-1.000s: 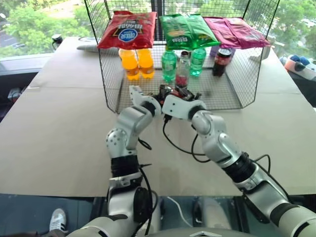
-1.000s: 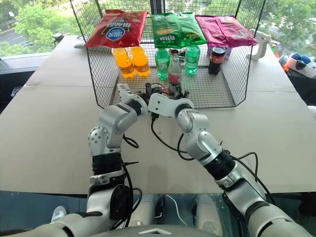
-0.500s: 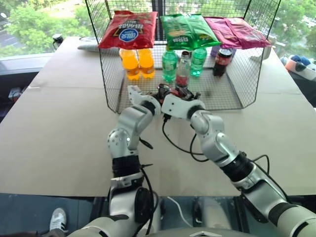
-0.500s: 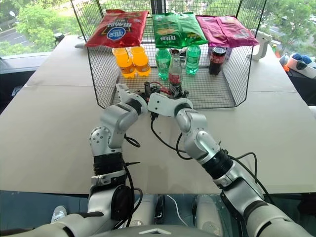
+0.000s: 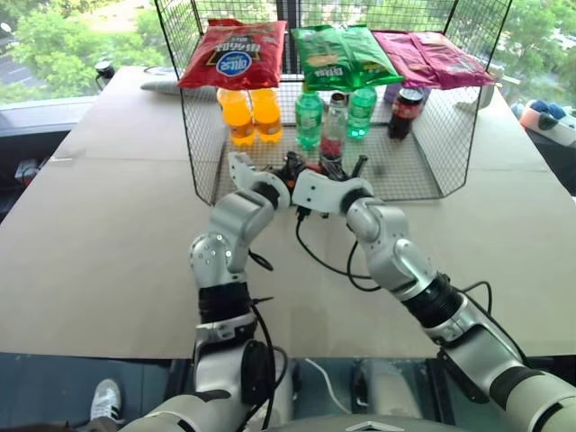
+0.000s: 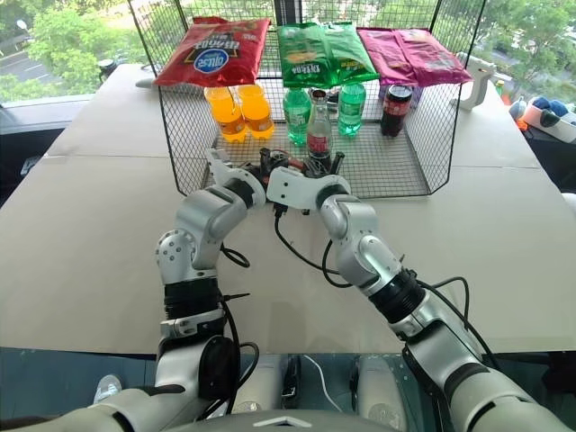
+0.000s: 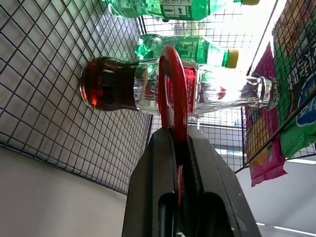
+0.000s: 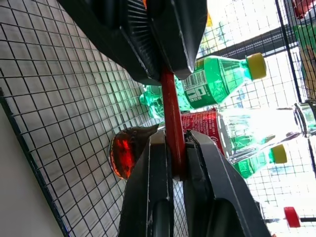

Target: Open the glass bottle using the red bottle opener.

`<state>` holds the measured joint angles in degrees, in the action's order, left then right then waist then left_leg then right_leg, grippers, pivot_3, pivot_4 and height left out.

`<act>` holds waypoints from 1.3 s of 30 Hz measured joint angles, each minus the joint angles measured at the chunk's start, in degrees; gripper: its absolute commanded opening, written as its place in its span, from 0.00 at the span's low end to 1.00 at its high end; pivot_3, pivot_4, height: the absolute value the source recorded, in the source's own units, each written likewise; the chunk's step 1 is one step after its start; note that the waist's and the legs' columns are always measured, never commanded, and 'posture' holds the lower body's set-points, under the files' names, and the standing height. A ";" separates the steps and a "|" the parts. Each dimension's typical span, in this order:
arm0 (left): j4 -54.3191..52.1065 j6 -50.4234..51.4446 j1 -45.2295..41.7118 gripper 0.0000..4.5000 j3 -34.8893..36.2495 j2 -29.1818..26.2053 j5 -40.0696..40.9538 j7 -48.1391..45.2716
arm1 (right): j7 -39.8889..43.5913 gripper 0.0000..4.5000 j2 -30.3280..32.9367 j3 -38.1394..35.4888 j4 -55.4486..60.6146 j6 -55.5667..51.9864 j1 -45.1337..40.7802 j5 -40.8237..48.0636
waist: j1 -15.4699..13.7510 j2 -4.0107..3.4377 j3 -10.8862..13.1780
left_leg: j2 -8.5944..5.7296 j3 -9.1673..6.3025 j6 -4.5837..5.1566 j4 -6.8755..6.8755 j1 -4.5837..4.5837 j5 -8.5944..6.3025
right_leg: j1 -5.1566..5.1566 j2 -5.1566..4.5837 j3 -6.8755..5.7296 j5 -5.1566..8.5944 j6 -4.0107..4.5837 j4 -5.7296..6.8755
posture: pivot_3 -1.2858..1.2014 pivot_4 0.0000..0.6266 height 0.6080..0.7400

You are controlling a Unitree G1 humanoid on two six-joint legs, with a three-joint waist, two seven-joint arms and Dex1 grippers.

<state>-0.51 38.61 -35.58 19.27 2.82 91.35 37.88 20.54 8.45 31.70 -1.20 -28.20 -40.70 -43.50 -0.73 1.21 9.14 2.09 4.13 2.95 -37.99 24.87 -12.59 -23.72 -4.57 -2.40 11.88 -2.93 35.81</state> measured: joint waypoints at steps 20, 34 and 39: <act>0.00 0.86 0.05 0.00 0.19 -0.22 1.62 -0.14 | -0.90 0.44 -0.47 -0.72 0.28 2.72 0.36 1.08 | 0.00 0.00 0.00 | 0.00 -0.01 -0.01 0.01 0.00 0.00 | 0.00 0.00 0.00 0.00 0.00 -0.01 | 0.52 0.24 1.00; -0.05 1.97 0.14 0.08 -0.03 -1.60 2.17 0.05 | -0.89 0.00 -0.45 -0.53 -0.10 4.05 0.45 0.84 | 0.02 0.01 0.02 | 0.00 -0.01 -0.02 0.03 0.00 -0.01 | 0.00 0.00 0.00 0.00 -0.01 -0.01 | 0.52 0.24 1.00; -0.05 3.26 0.17 0.53 0.10 -3.03 5.61 -0.73 | -0.99 0.00 0.28 -1.91 1.34 4.03 1.59 1.35 | 0.01 0.01 0.02 | 0.01 -0.05 -0.02 0.03 -0.01 -0.01 | 0.00 -0.01 0.00 0.00 -0.01 -0.02 | 0.52 0.24 1.00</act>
<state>-0.57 41.87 -35.41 19.37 -0.21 96.96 37.14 19.56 8.73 29.79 0.14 -24.17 -39.12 -42.14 -0.71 1.22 9.16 2.10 4.08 2.93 -37.96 24.86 -12.60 -23.72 -4.58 -2.40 11.88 -2.94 35.79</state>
